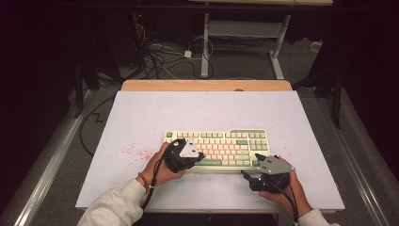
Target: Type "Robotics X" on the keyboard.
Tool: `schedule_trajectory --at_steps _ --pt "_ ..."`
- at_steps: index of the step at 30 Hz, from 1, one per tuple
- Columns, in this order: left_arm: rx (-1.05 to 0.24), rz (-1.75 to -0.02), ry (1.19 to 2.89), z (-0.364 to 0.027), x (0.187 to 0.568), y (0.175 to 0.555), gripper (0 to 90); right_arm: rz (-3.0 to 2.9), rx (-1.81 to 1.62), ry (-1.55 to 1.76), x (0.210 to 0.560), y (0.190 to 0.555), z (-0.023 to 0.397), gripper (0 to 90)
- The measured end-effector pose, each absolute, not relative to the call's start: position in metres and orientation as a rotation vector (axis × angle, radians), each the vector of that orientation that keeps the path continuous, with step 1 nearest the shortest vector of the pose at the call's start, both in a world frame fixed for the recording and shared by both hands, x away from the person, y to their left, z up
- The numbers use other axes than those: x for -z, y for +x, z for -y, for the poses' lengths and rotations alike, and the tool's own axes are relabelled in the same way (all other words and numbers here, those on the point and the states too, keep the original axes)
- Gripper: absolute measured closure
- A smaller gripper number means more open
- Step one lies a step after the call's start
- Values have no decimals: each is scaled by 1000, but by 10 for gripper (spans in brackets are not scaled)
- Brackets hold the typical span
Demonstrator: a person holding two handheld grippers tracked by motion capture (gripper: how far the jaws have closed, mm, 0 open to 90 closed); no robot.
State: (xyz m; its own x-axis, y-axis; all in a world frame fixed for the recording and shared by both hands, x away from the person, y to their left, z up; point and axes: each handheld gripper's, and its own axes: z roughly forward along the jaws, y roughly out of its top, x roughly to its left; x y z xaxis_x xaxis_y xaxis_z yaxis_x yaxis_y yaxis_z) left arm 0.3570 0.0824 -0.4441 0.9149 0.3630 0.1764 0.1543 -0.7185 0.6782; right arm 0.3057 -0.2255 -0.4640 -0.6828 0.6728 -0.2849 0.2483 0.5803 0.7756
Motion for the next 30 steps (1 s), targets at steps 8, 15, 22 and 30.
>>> schedule_trajectory --at_steps 8,15,22,30 --pt "-401 -372 2363 -83 444 357 794 -2245 -979 731 464 306 226 262" --pt "-456 -403 2322 -86 440 357 689 -2244 -979 731 464 306 226 262" --pt "-498 -447 2270 -89 438 357 492 -2244 -978 729 464 306 226 262" --pt "-559 -486 2258 -89 438 357 227 -2243 -979 730 464 306 226 261"
